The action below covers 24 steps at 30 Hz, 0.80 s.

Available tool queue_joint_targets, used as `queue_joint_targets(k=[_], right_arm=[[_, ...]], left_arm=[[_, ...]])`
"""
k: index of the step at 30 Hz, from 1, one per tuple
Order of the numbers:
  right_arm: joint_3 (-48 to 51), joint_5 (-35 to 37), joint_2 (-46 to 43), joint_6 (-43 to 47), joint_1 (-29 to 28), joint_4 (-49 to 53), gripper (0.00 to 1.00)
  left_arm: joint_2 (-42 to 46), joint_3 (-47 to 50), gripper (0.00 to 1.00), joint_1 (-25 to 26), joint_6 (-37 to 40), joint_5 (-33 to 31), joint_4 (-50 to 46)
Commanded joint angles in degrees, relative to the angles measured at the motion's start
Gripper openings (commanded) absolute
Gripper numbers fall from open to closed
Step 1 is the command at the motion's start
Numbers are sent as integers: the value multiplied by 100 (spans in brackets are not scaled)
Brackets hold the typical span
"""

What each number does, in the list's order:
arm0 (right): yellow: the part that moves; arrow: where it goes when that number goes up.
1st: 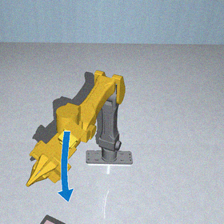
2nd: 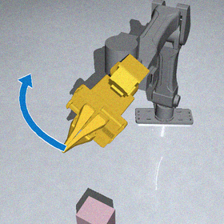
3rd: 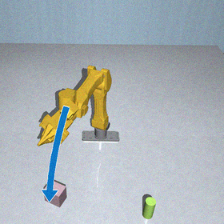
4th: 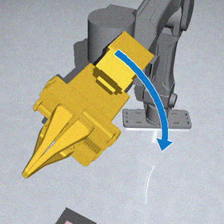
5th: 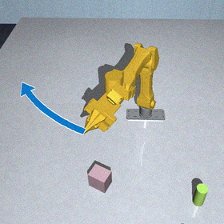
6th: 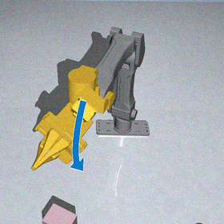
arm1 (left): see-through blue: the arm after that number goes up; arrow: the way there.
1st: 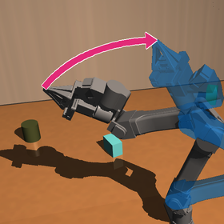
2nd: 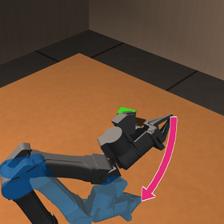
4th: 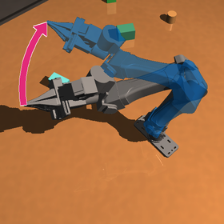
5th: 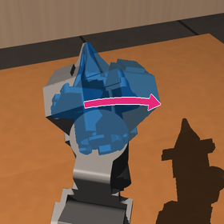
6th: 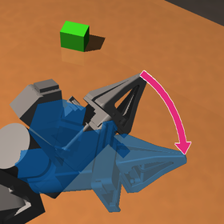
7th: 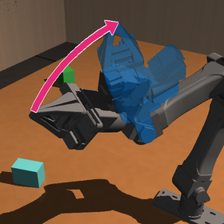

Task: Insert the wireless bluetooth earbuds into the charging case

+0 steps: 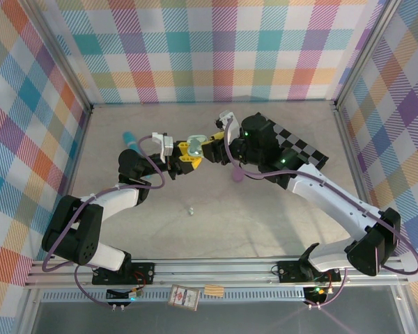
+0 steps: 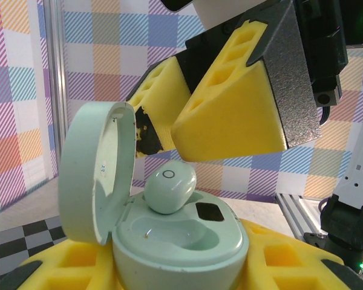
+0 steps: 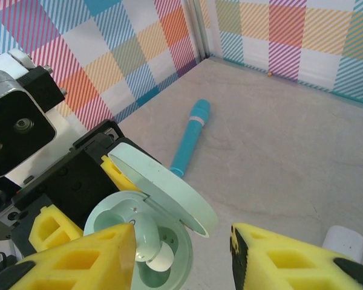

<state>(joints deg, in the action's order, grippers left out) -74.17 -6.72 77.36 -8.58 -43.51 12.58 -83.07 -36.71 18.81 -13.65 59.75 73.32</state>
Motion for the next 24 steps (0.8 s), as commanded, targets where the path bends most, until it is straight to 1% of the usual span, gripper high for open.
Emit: queue_joint_targets(k=[1,4,8,10,13,16,21,24], right_arm=[[-122,-170,-130,73,26,0,46],[-36,-243,-307,207,28,9,47],[-205,-453,-362,436,26,388,47],[-430,-514,-298,509,31,763,46],[-1001,-685,-67,708,26,1601,44],[-1534,-828,164,868,23,2292,41],[-2126,-1005,508,1243,8,2916,30],[-2478,-1060,773,1376,-42,3171,29]], left_arm=[[102,-161,34,-44,99,65,306],[64,-170,34,-44,99,65,315],[50,-175,34,-44,99,83,308],[27,-186,34,-44,91,99,306],[5,-195,34,-53,78,102,299],[-7,-233,33,-70,3,91,268],[-25,-223,33,-96,-48,20,244],[-31,-205,33,-99,-74,11,244]])
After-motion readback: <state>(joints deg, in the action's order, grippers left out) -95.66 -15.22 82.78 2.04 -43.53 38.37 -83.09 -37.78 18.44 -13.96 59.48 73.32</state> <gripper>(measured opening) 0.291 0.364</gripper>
